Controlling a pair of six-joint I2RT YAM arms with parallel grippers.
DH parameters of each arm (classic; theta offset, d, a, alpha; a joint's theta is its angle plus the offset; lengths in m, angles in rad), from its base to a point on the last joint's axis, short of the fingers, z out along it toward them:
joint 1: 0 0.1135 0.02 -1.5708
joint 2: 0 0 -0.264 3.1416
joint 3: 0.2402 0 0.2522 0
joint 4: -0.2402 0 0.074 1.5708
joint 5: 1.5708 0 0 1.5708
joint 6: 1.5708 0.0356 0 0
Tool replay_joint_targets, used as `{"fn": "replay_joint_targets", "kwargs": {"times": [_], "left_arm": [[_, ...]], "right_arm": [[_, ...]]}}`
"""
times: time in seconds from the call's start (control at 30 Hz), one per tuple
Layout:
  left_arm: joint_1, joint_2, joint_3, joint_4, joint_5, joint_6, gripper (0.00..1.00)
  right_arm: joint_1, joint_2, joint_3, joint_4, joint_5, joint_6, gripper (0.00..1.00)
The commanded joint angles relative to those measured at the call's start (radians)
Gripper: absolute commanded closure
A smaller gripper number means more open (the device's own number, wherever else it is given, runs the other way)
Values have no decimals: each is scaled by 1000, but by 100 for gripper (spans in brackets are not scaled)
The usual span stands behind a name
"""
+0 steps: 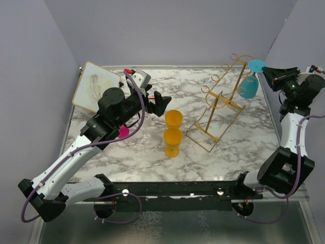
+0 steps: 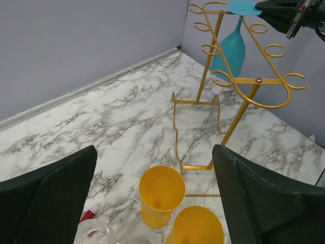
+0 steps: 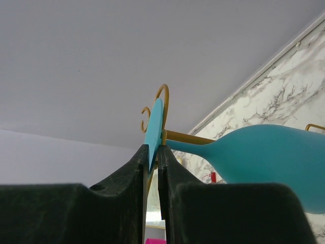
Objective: Take the wine glass off the wine glass rack
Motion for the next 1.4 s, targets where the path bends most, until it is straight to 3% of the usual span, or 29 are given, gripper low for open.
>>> {"fn": "replay_joint_targets", "kwargs": {"times": [0.0, 0.6, 1.37], "left_arm": [[5, -5, -5, 18, 22, -14, 1], [7, -19, -2, 13, 36, -29, 1], [10, -55, 0, -10, 50, -52, 1]], "right_arm": [[3, -21, 43, -24, 8, 10, 89], [3, -84, 98, -182, 77, 41, 98], [3, -189, 148, -429, 332, 95, 98]]}}
